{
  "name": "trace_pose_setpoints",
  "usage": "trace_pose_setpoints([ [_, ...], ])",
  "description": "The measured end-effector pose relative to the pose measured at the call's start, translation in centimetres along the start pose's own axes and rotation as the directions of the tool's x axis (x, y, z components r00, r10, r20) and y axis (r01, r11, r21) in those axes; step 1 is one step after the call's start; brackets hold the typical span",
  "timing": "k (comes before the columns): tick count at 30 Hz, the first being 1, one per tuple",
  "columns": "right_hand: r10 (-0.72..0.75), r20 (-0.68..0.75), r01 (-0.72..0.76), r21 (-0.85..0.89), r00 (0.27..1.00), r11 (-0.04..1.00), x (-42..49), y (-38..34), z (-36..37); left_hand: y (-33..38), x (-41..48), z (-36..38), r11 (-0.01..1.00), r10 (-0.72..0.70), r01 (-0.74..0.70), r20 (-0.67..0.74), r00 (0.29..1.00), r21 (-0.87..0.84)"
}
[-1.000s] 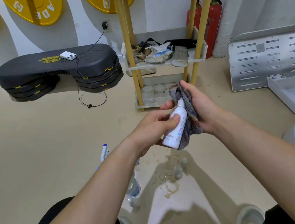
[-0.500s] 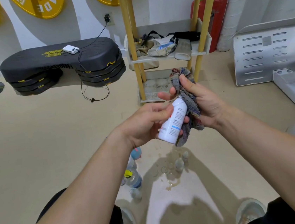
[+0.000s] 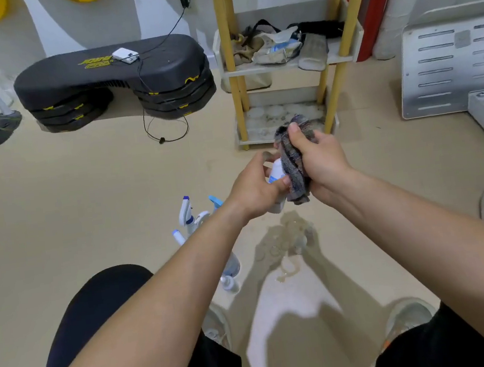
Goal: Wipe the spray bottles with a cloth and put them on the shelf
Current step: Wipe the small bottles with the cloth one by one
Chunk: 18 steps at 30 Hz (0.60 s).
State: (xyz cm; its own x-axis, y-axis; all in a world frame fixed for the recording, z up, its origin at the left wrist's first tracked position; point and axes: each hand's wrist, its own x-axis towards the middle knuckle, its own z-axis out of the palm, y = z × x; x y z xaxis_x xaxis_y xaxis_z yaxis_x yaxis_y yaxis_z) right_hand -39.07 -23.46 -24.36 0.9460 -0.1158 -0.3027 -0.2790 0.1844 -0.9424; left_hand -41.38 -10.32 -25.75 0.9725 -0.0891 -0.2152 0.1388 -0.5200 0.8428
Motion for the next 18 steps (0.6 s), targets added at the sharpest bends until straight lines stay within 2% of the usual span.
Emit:
trace_pose_setpoints([
  [2, -0.008, -0.045, 0.008, 0.002, 0.999, 1.000, -0.3, 0.6, -0.1, -1.0, -0.3, -0.2, 1.000, -0.008, 0.007, 0.008, 1.000, 0.014],
  [5, -0.004, -0.068, -0.006, -0.150, 0.998, 0.989, -0.6, 2.3, 0.2, -3.3, -1.3, 0.5, 0.994, -0.076, 0.069, -0.074, 0.994, -0.088],
  [9, 0.094, -0.146, -0.135, -0.302, 0.985, 0.944, -0.8, 6.9, 1.5, -8.1, -3.3, 4.1, 0.959, -0.247, 0.202, -0.238, 0.939, -0.198],
  [12, 0.217, -0.171, -0.269, -0.405, 0.961, 0.874, -0.7, 12.2, 2.0, -11.6, -4.6, 6.8, 0.948, -0.319, 0.290, -0.353, 0.880, -0.132],
  [15, 0.389, -0.152, -0.417, -0.380, 0.909, 0.826, -0.3, 17.0, 1.9, -13.8, -4.8, 7.8, 0.930, -0.366, 0.349, -0.413, 0.834, -0.118],
  [18, 0.477, -0.081, -0.480, -0.271, 0.875, 0.835, 1.0, 20.6, 1.8, -15.8, -3.4, 8.5, 0.902, -0.431, 0.399, -0.411, 0.803, -0.167],
])
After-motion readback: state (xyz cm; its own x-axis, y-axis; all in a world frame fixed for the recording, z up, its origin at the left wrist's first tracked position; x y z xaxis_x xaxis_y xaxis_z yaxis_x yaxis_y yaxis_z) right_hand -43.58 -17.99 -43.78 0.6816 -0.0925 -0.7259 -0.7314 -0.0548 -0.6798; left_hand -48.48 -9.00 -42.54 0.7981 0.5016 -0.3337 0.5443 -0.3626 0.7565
